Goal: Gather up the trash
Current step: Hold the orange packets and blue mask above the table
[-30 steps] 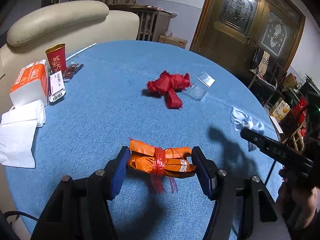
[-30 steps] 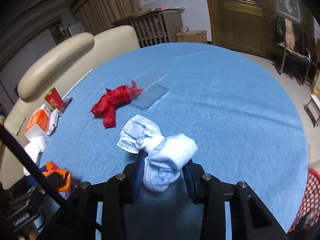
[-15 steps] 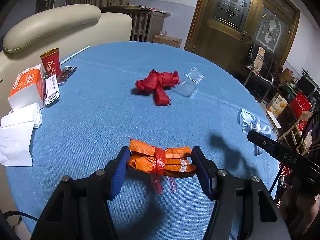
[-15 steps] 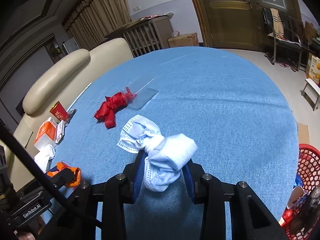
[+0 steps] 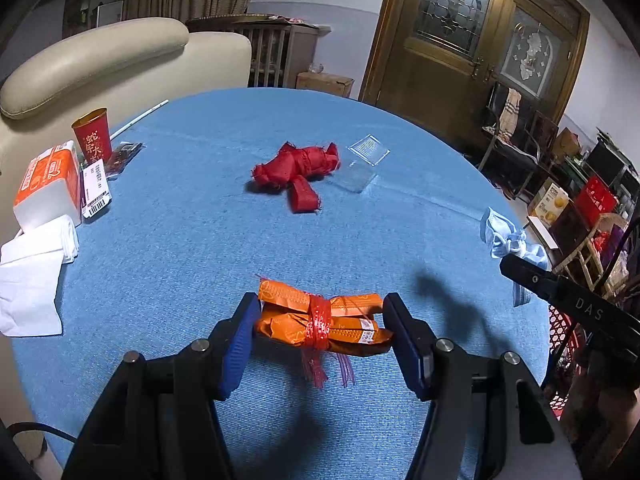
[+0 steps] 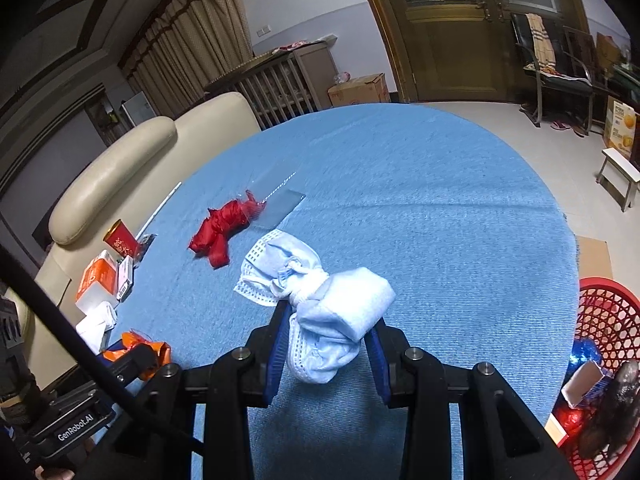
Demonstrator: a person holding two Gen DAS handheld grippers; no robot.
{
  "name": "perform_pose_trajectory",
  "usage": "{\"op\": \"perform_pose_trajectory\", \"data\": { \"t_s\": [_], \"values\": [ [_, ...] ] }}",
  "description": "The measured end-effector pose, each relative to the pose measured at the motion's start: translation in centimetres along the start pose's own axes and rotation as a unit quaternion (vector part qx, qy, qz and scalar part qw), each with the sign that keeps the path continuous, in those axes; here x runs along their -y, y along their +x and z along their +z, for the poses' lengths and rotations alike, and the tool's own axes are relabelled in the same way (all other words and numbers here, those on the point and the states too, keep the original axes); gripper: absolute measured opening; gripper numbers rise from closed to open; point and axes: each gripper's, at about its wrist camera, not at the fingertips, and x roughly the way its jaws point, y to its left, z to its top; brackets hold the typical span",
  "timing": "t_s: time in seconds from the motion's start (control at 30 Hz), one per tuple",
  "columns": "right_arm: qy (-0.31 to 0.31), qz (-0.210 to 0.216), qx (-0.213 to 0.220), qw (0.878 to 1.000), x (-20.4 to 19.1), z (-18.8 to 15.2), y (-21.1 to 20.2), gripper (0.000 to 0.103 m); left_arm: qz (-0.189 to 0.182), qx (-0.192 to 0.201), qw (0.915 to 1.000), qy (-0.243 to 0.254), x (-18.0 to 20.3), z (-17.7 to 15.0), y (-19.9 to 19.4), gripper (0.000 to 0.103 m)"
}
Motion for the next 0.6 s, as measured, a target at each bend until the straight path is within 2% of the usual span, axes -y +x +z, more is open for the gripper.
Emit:
{"op": "perform_pose_trajectory", "data": {
  "t_s": [0.6],
  "values": [
    [0.014,0.002,0.007,1.000,0.74,-0.29,-0.78,0.039,-0.003,0.000,1.0000,0.005,0.41,0.01,0.18,0.064]
  ]
}}
